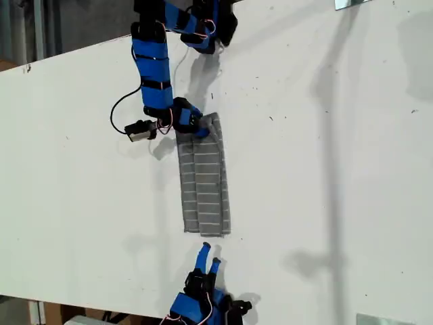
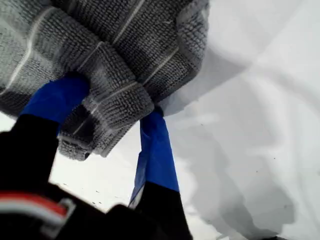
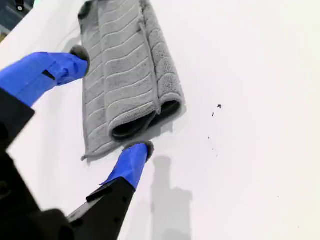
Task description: Grasp corners of a square towel and fold twice.
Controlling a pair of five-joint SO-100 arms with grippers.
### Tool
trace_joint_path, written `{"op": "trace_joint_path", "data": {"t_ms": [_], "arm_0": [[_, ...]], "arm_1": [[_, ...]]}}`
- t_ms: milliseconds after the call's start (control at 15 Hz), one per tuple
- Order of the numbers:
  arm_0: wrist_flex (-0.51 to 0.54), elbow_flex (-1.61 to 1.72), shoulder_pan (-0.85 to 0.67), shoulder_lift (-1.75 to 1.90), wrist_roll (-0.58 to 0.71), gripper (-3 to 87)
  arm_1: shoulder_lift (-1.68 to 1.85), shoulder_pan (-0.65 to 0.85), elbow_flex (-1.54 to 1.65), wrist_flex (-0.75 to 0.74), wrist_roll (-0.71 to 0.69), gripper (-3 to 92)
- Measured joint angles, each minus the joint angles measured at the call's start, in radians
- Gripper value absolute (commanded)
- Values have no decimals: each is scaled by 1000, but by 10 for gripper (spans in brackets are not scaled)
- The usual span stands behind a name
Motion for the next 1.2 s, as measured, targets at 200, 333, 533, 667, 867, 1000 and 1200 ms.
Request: {"op": "trace_joint_path", "data": {"t_ms": [200,333,533,667,867,1000,1200], "arm_0": [[8,23,2,67,-5,349],[11,31,-12,84,8,375],[15,60,-20,117,32,315],[15,71,-29,135,44,269],[-18,112,-40,137,69,190],[-26,120,-40,137,69,190],[-32,130,-40,137,71,190]], "arm_1": [[-25,-12,-18,-6,28,-1],[-9,-8,12,0,51,-1],[161,60,221,0,121,-1],[311,95,376,34,184,-1],[598,60,460,193,341,-1],[873,14,459,383,442,-1],[969,-35,379,535,512,-1]]}}
